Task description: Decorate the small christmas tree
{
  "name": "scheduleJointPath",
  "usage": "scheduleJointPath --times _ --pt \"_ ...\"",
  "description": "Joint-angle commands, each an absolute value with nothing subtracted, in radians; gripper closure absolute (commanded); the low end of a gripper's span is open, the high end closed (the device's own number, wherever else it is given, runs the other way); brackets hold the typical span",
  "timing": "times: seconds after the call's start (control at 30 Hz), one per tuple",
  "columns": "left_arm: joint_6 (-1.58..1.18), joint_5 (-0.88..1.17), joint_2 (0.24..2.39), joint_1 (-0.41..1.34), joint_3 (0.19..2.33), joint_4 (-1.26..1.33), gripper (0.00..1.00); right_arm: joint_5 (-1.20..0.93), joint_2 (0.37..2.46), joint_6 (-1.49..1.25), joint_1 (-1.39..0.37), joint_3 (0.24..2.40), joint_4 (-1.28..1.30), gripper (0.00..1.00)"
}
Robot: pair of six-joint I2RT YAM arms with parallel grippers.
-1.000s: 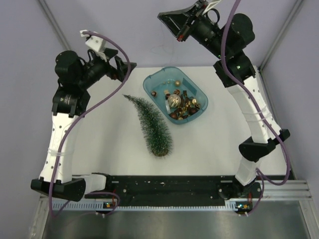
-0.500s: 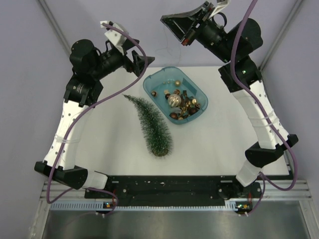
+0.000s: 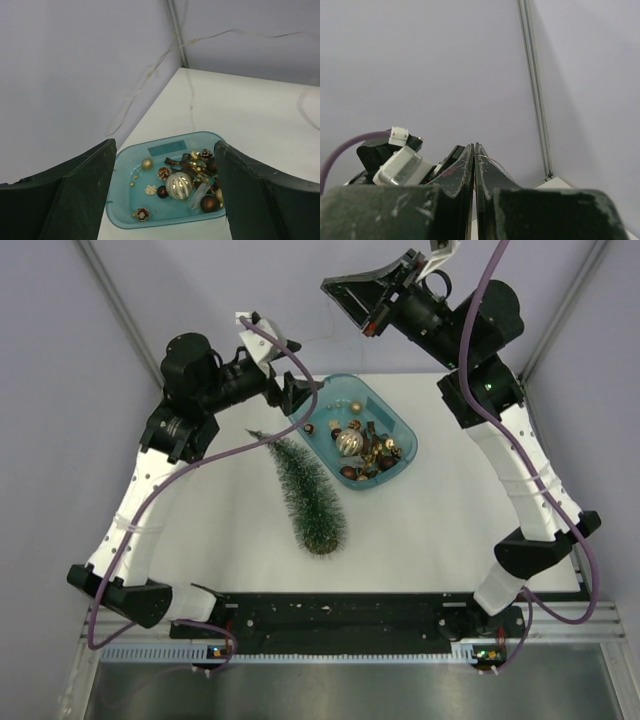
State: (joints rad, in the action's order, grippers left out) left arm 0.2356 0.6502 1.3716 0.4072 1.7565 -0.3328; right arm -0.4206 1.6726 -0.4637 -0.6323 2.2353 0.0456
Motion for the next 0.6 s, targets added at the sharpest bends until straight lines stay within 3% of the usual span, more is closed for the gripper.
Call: scheduleJointPath --times 0.0,0.27,0.47,0.57 --pt "0.342 0.531 1.312 0.408 1.7 -0.216 0.17 -0.425 1.605 -0.448 -0.641 2.22 0.009 1.0" --pt "0.393 0.451 1.267 0.408 1.646 -0.135 0.24 -0.426 1.588 -0.449 -0.641 2.201 0.009 1.0" --pt "0.406 0.459 1.261 0.417 1.631 -0.078 0.11 -0.437 1.58 -0.459 -0.641 2.192 0.009 1.0" --pt "0.475 0.466 1.259 0.431 1.618 -0.075 0.09 -0.443 1.577 -0.466 -0.641 2.184 -0.02 1.0"
